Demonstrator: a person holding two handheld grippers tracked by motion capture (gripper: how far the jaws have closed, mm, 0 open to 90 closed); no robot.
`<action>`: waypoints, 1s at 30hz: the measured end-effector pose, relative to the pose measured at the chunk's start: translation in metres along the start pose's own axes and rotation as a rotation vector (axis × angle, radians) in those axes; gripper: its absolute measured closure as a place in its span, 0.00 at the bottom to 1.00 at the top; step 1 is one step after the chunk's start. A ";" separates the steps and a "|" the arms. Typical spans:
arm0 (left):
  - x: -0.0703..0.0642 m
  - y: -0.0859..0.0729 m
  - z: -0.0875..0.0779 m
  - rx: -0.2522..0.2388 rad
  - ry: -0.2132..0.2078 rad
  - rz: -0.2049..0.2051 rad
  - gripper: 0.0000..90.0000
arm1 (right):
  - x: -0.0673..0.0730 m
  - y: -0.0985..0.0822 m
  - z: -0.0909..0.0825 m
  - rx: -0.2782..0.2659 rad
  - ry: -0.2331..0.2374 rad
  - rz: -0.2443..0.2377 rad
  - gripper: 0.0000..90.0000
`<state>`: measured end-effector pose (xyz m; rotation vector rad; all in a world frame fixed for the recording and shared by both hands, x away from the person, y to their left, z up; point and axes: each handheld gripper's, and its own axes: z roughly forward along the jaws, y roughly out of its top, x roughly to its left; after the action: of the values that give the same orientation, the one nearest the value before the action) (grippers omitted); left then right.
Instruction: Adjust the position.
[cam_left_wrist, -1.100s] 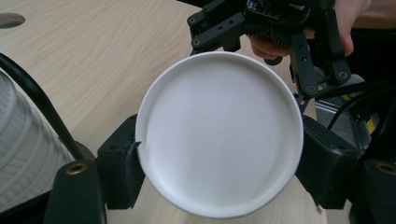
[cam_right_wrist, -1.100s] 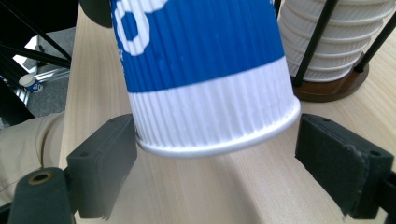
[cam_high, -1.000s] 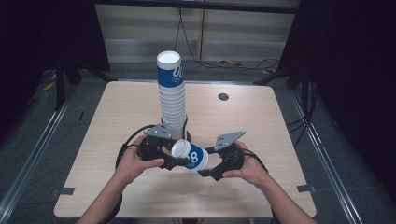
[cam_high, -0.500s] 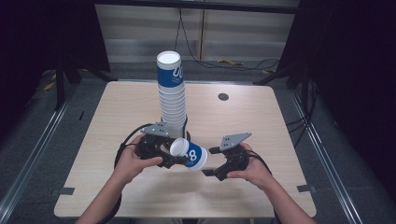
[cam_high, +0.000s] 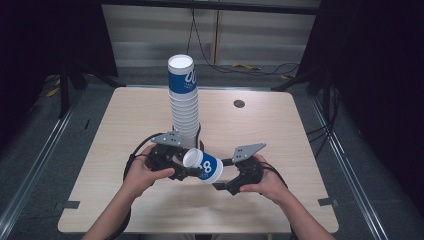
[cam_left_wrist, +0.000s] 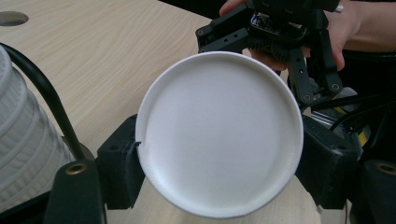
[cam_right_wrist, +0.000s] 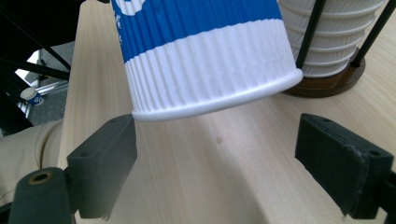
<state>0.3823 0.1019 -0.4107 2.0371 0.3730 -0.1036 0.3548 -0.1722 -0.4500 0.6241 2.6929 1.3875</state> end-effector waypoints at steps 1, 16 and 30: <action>0.000 0.000 0.000 0.000 0.000 0.000 0.30 | 0.000 0.000 0.000 0.000 0.000 0.000 0.14; 0.003 -0.002 0.000 0.000 0.001 -0.017 0.30 | 0.001 -0.002 0.002 -0.002 0.001 0.002 0.14; 0.003 -0.003 0.001 0.000 -0.004 -0.023 0.30 | 0.002 -0.003 0.004 -0.019 0.000 0.014 0.14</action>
<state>0.3838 0.1030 -0.4142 2.0325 0.3943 -0.1212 0.3526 -0.1703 -0.4546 0.6429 2.6772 1.4147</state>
